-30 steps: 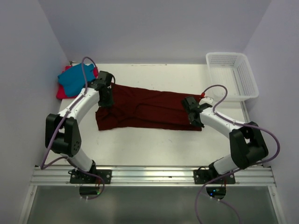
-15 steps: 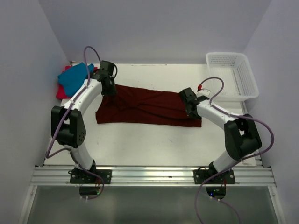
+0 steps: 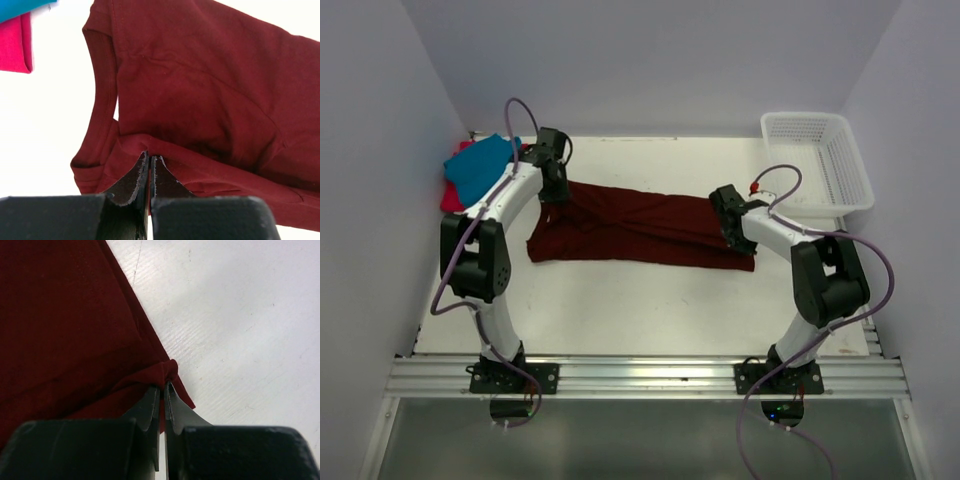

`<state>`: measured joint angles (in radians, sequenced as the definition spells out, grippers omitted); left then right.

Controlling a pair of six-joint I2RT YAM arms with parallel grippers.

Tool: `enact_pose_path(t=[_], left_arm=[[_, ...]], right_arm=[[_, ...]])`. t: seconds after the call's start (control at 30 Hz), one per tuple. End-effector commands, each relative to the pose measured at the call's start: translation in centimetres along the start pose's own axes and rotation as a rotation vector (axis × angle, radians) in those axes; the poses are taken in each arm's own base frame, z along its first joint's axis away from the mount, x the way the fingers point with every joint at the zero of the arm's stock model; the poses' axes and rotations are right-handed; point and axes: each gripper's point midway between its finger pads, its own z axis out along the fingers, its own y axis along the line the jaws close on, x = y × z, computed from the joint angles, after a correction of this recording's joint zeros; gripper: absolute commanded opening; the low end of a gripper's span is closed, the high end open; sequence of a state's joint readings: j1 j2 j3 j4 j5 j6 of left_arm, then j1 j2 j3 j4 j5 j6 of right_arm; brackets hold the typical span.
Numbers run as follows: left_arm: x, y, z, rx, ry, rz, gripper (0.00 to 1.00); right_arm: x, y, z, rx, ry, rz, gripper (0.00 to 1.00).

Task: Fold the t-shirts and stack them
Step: Fold the other side of the tshirt into a rectangle

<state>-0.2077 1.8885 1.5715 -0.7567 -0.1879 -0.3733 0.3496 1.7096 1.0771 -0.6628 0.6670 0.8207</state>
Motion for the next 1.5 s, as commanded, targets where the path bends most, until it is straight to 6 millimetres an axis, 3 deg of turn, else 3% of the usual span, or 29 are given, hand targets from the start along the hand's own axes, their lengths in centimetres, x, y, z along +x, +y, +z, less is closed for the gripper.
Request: enact_pose_path(t=[0.0, 0.5, 0.8, 0.83, 0.87, 0.9, 0.93, 0.97, 1.07, 1.1, 1.13, 1.2, 1.23, 1.3, 1.33, 1.37, 1.4, 1.43, 1.47], left_arm=[[-3.1, 0.4, -0.4, 0.005, -0.083, -0.015, 0.0], [-5.3, 0.0, -0.6, 0.028, -0.118, -0.032, 0.0], [-6.1, -0.5, 0.5, 0.049, -0.119, -0.04, 0.0], [-6.1, -0.5, 0.7, 0.048, -0.118, -0.041, 0.0], [-6.1, -0.5, 1.1, 0.048, -0.116, -0.039, 0.0], [-6.7, -0.6, 1.1, 0.054, -0.131, -0.041, 0.12], [-6.8, -0.6, 1.3, 0.053, -0.133, -0.042, 0.3], [-7.2, -0.6, 1.2, 0.052, -0.147, -0.048, 0.6], [-8.6, -0.6, -0.1, 0.068, -0.223, -0.069, 0.97], [-8.8, -0.8, -0.2, 0.082, -0.252, -0.075, 1.0], [-9.5, -0.8, -1.7, 0.102, -0.295, -0.083, 1.0], [-9.6, -1.3, -2.6, 0.148, -0.329, -0.094, 1.0], [-10.0, -1.5, -4.3, 0.176, -0.36, -0.103, 0.97], [-9.1, -2.6, -5.2, 0.256, -0.364, -0.118, 0.87], [-9.1, -2.9, -7.0, 0.298, -0.398, -0.122, 0.81], [-7.4, -3.8, -6.5, 0.36, -0.37, -0.125, 0.58], [-6.6, -4.3, -6.7, 0.398, -0.364, -0.124, 0.4], [-6.0, -4.7, -7.4, 0.438, -0.367, -0.125, 0.21], [-3.9, -5.4, -6.5, 0.485, -0.314, -0.138, 0.0]], right_arm=[[-2.0, -0.2, 0.4, 0.029, -0.052, 0.03, 0.0], [-5.7, 0.2, -0.5, 0.009, -0.117, 0.065, 0.0], [-6.7, 0.8, 0.8, 0.031, -0.099, 0.063, 0.0], [-6.7, 0.8, 1.0, 0.034, -0.097, 0.061, 0.02], [-6.9, 1.0, 1.0, 0.033, -0.098, 0.065, 0.11], [-6.7, 1.1, 1.4, 0.041, -0.089, 0.06, 0.22], [-6.7, 1.3, 1.5, 0.036, -0.084, 0.055, 0.5], [-6.8, 1.4, 1.4, 0.03, -0.083, 0.055, 0.6], [-6.7, 1.6, 1.4, 0.016, -0.081, 0.048, 0.72], [-6.8, 1.5, 1.2, 0.009, -0.084, 0.05, 0.74], [-7.1, 1.4, 0.8, -0.01, -0.101, 0.064, 0.74], [-7.4, 1.2, 0.2, -0.029, -0.121, 0.082, 0.75], [-8.3, 0.8, -0.9, -0.053, -0.146, 0.106, 0.75], [-8.3, 0.4, -1.5, -0.081, -0.168, 0.11, 0.75], [-8.1, -0.1, -2.0, -0.098, -0.176, 0.117, 0.74], [-8.2, -0.3, -2.3, -0.11, -0.184, 0.12, 0.72], [-8.1, -0.1, -2.6, -0.137, -0.185, 0.119, 0.62], [-7.5, -0.1, -2.5, -0.151, -0.179, 0.104, 0.48], [-7.5, 0.1, -2.7, -0.178, -0.179, 0.104, 0.26]])
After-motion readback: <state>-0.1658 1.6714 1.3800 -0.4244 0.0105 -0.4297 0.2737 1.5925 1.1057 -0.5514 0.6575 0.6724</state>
